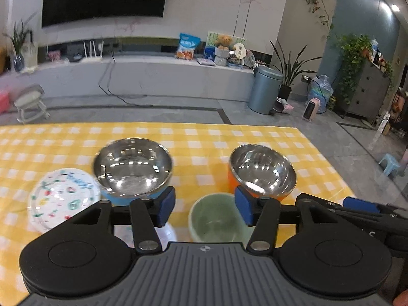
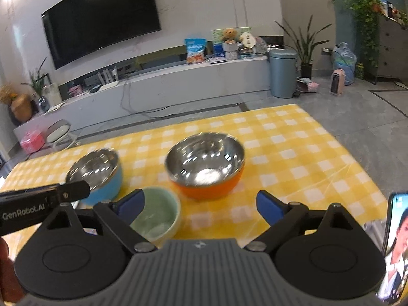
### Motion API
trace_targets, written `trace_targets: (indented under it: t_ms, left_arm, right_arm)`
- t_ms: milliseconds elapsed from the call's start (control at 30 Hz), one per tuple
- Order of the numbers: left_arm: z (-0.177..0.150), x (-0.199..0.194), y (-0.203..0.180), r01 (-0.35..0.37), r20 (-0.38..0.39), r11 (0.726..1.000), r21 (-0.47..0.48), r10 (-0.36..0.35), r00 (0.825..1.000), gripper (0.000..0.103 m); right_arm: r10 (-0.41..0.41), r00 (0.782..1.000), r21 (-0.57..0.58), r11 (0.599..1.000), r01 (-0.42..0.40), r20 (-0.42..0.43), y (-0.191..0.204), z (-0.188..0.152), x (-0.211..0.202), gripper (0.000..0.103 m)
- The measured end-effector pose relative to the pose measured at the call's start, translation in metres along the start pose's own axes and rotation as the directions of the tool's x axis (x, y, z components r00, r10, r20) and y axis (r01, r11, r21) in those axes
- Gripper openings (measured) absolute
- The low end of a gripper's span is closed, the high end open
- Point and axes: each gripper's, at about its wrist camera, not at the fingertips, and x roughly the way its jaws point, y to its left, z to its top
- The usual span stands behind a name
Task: Organize plates and bowls
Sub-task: 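Move both grippers to the orange bowl and close them on its rim, then lift the orange bowl with both grippers and lower it beside the glass plate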
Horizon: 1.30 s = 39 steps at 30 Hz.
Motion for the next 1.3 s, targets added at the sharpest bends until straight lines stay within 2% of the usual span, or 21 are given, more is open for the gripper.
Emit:
trace_targets:
  t_ms: [100, 167, 333, 500, 667, 767, 833, 867, 1033, 1100, 1300]
  left_arm:
    - [0.008, 0.017, 0.001, 0.048, -0.028, 0.998, -0.042, -0.049, 0.998, 0.066]
    - [0.012, 0.030, 0.002, 0.086, -0.051, 0.993, -0.080, -0.090, 0.995, 0.066]
    - [0.022, 0.066, -0.004, 0.119, -0.105, 0.984, -0.134, -0.133, 0.986, 0.066]
    - [0.029, 0.105, -0.010, 0.099, -0.170, 0.986, -0.137, -0.122, 0.978, 0.066]
    - [0.030, 0.127, -0.013, 0.064, -0.215, 0.994, -0.093, -0.083, 0.973, 0.063]
    - [0.028, 0.134, -0.012, 0.053, -0.235, 0.995, -0.086, -0.072, 0.969, 0.055]
    - [0.027, 0.139, -0.013, 0.049, -0.244, 0.995, -0.083, -0.068, 0.967, 0.043]
    - [0.027, 0.140, -0.012, 0.048, -0.249, 0.995, -0.083, -0.068, 0.966, 0.042]
    - [0.029, 0.137, -0.017, 0.081, -0.238, 0.995, -0.058, -0.093, 0.967, 0.019]
    - [0.030, 0.136, -0.021, 0.058, -0.237, 0.998, -0.039, -0.066, 0.969, 0.017]
    - [0.032, 0.121, -0.020, 0.062, -0.215, 0.997, -0.043, -0.070, 0.974, 0.014]
  right_arm:
    - [-0.023, 1.000, 0.044, 0.999, 0.023, -0.004, -0.012, 0.009, 0.017, 0.083]
    - [-0.037, 0.999, 0.076, 0.996, 0.038, -0.013, -0.020, 0.015, 0.029, 0.083]
    - [-0.075, 0.996, 0.117, 0.990, 0.080, -0.042, -0.034, 0.027, 0.057, 0.074]
    - [-0.092, 0.993, 0.110, 0.989, 0.100, -0.078, -0.034, 0.034, 0.082, 0.066]
    - [-0.089, 0.987, 0.132, 0.985, 0.107, -0.135, -0.035, 0.036, 0.106, 0.059]
    - [-0.077, 0.984, 0.147, 0.984, 0.101, -0.157, -0.036, 0.034, 0.116, 0.054]
    - [-0.072, 0.984, 0.153, 0.983, 0.098, -0.166, -0.035, 0.034, 0.120, 0.047]
    - [-0.069, 0.983, 0.154, 0.983, 0.095, -0.169, -0.035, 0.033, 0.123, 0.046]
    - [-0.073, 0.981, 0.165, 0.981, 0.103, -0.179, -0.037, 0.031, 0.126, 0.025]
    - [-0.086, 0.980, 0.173, 0.978, 0.118, -0.180, -0.038, 0.031, 0.125, 0.016]
    - [-0.078, 0.983, 0.191, 0.975, 0.109, -0.163, -0.038, 0.035, 0.113, 0.014]
